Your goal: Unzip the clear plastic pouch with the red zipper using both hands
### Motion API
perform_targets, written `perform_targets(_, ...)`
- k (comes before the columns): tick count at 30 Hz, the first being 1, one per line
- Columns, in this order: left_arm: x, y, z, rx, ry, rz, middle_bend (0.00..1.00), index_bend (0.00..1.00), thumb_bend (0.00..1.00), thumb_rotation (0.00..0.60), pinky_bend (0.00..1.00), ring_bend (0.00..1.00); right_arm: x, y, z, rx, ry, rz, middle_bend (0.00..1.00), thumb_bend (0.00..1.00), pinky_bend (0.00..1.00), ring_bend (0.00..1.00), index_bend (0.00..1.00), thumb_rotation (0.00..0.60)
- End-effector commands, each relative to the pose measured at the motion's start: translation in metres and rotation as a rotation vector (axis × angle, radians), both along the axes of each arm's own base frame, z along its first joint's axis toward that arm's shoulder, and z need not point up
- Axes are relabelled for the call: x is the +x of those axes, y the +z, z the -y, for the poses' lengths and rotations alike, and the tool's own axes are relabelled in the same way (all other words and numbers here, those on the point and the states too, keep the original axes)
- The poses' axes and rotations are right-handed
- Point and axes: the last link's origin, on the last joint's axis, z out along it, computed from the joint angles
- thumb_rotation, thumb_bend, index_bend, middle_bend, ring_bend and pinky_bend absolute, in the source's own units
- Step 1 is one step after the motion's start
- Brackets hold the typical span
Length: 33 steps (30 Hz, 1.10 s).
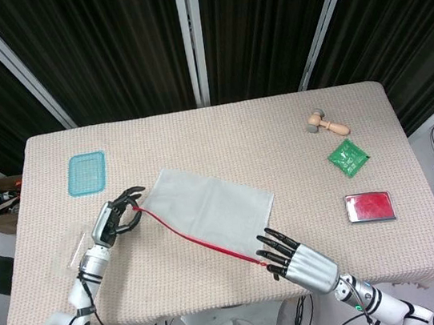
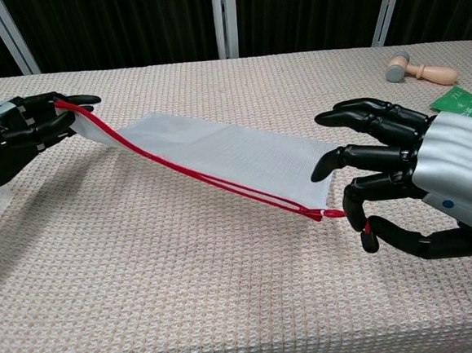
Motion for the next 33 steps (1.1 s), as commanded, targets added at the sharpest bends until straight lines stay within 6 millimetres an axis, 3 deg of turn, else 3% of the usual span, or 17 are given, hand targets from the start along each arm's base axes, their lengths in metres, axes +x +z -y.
perform_targets(1,-0.007,-0.002,0.005,0.026,-0.124,-0.407,0.17,0.38,0.36,0.6,0.16,0.11,-0.007,0.004,0.011,0.01,-0.107,-0.083,0.04,0.13,0.0,0.0,0.08,0.6)
perform_targets(3,-0.009,0.001,0.006,0.045,-0.154,-0.534,0.15,0.31,0.29,0.6,0.16,0.11,-0.008,0.008,0.015,0.019,-0.152,-0.105,0.01,0.05,0.0,0.0,0.0,0.6)
perform_targets(9,-0.022,0.037,0.011,0.198,-0.14,-0.936,0.14,0.23,0.17,0.6,0.16,0.11,-0.019,0.04,0.032,-0.051,-0.267,-0.115,0.0,0.02,0.0,0.0,0.0,0.6)
perform_targets(12,-0.031,0.07,0.018,0.313,-0.057,-1.11,0.14,0.23,0.15,0.6,0.16,0.11,-0.031,0.068,0.04,-0.145,-0.353,-0.056,0.02,0.05,0.0,0.0,0.0,0.6)
perform_targets(15,-0.043,0.105,0.03,0.407,0.015,-1.287,0.14,0.23,0.14,0.6,0.16,0.11,-0.047,0.096,0.045,-0.256,-0.456,0.005,0.11,0.16,0.0,0.0,0.0,0.6)
perform_targets(18,-0.055,0.138,0.049,0.442,0.067,-1.421,0.15,0.23,0.14,0.6,0.16,0.11,-0.066,0.124,0.043,-0.318,-0.567,0.065,0.18,0.18,0.04,0.0,0.04,0.6)
perform_targets(25,-0.068,0.176,0.104,0.378,0.16,-1.466,0.15,0.23,0.09,0.6,0.16,0.11,-0.098,0.154,0.019,-0.327,-0.695,0.121,0.15,0.18,0.06,0.0,0.06,0.6)
perform_targets(33,-0.062,0.18,0.141,0.399,0.192,-1.459,0.15,0.23,0.09,0.6,0.15,0.11,-0.106,0.159,0.005,-0.333,-0.715,0.157,0.1,0.18,0.03,0.0,0.06,0.6)
